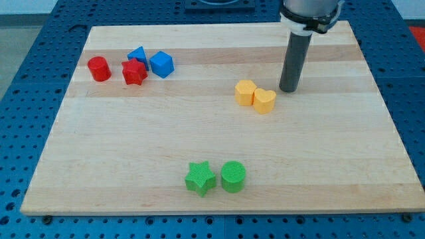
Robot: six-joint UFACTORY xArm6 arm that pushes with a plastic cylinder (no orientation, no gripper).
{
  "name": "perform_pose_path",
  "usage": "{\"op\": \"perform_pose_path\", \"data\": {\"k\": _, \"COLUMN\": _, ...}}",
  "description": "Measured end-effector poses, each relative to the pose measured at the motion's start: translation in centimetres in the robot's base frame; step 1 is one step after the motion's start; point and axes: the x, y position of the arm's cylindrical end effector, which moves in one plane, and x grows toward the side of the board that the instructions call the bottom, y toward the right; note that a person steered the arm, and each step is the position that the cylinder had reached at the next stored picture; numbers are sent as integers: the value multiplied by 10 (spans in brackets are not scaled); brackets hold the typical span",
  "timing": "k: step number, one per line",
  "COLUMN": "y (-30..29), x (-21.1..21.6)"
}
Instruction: Slide yellow hexagon to the left side
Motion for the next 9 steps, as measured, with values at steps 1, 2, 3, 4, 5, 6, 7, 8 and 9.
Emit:
{"op": "perform_pose_path", "data": {"k": 1, "y": 0, "x": 0}}
{"op": "perform_pose_path", "data": {"k": 2, "y": 0, "x": 0}}
{"op": "perform_pose_path", "data": {"k": 3, "y": 0, "x": 0}}
{"op": "perform_pose_path", "data": {"k": 4, "y": -3, "x": 1}}
{"op": "perform_pose_path", "data": {"k": 5, "y": -24, "x": 12}}
{"op": "perform_pose_path", "data": {"k": 6, "y": -25, "x": 12}}
{"op": "perform_pose_path", "data": {"k": 7, "y": -29, "x": 12}}
{"op": "perform_pose_path", "data": {"k": 8, "y": -51, "x": 12}}
{"op": "perform_pose_path", "data": {"k": 9, "y": -65, "x": 12}}
